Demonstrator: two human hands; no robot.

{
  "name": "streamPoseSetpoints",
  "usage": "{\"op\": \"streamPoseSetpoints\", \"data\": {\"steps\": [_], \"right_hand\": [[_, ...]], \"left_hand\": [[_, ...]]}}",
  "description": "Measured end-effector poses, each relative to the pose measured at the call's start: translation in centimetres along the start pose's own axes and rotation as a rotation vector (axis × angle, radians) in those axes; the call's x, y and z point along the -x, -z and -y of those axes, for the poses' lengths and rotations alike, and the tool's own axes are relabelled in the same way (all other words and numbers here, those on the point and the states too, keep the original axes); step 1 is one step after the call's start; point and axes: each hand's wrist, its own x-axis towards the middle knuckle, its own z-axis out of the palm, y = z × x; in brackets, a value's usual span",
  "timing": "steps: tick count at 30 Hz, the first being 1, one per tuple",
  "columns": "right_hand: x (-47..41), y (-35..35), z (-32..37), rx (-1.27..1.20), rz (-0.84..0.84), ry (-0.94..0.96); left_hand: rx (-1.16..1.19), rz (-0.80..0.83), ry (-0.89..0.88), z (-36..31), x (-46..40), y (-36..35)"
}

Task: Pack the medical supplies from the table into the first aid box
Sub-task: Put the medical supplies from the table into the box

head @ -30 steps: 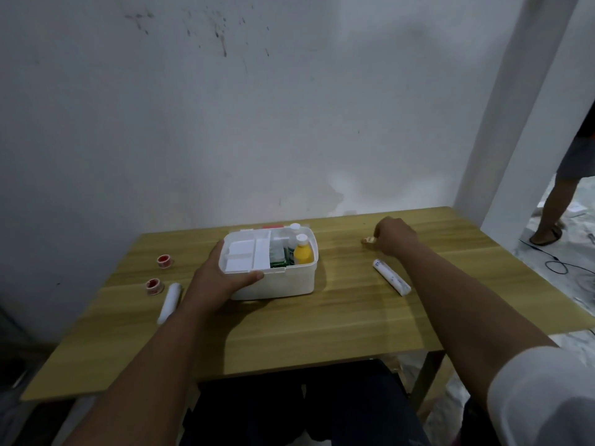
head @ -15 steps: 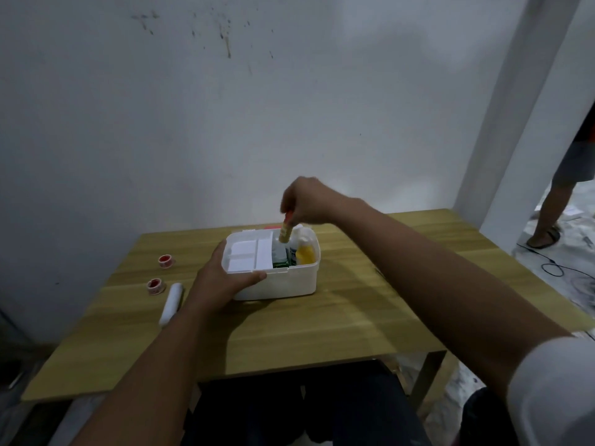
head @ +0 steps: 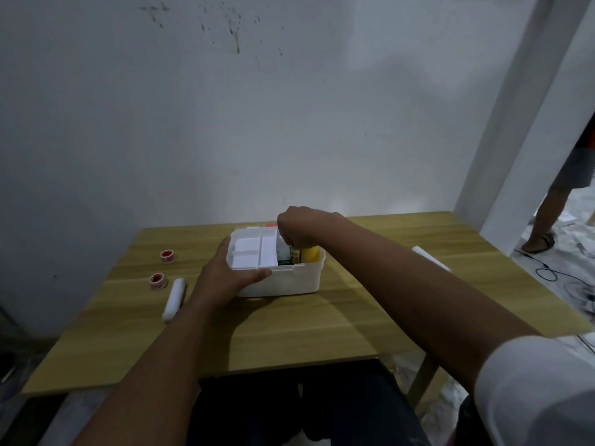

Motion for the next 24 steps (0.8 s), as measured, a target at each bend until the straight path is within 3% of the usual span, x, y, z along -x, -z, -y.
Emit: {"op": "streamPoseSetpoints", "data": {"steps": [20,24], "right_hand": [[-1.0,-1.2,1.5,0.077,0.155,-0.035],[-0.5,-1.5,0.7,-0.046,0.175,-0.025]], "left_hand": [[-0.029,-0.013,0.017,0.1,0.0,0.0],[-0.028,-0.004,0.023,0.1,0.0,0.0]]}}
